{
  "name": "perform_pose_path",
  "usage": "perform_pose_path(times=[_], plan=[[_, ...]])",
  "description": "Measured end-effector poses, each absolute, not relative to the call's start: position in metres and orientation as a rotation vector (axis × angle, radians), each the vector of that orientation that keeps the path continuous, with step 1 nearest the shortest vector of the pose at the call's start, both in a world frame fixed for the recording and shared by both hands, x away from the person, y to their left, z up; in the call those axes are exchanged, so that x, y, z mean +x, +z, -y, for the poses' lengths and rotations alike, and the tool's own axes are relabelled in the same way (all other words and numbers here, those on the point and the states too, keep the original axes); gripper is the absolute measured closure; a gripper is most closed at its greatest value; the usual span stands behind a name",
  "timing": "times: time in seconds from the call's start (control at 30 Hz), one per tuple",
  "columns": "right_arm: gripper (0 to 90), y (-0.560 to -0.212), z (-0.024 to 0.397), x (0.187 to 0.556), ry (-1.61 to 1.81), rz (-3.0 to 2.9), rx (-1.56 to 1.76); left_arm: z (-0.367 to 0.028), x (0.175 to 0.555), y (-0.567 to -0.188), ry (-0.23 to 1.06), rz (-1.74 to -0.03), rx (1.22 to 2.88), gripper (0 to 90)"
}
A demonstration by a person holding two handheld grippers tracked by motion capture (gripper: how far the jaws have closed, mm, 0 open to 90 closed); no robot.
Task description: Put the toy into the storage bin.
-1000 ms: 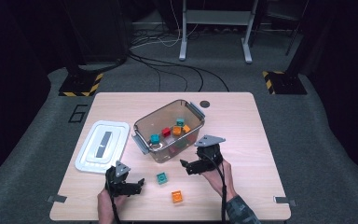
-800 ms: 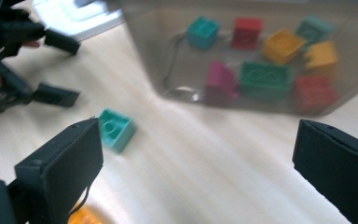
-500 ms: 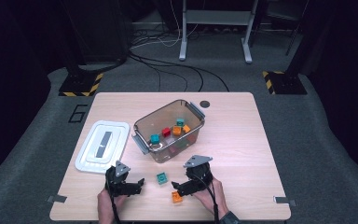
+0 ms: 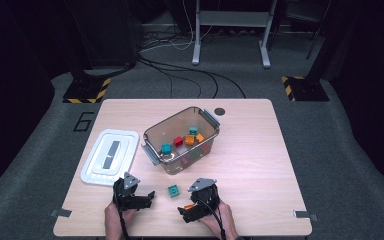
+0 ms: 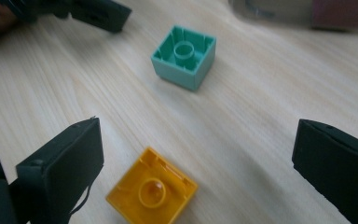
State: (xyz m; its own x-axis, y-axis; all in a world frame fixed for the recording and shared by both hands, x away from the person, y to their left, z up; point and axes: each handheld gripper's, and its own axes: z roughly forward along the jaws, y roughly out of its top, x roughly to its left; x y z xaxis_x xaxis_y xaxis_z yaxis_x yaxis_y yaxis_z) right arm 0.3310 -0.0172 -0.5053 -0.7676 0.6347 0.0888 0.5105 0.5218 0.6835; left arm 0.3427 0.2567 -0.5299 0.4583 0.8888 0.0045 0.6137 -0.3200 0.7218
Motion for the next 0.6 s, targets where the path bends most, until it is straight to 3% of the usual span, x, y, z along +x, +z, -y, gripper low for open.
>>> perform_pose_path(times=[0.6], plan=[[6.8,-0.515,0.060,0.359,0.938,-2.475,1.144,-0.257,0.343,-0.530,0.538,-1.248,2.048,4.2]])
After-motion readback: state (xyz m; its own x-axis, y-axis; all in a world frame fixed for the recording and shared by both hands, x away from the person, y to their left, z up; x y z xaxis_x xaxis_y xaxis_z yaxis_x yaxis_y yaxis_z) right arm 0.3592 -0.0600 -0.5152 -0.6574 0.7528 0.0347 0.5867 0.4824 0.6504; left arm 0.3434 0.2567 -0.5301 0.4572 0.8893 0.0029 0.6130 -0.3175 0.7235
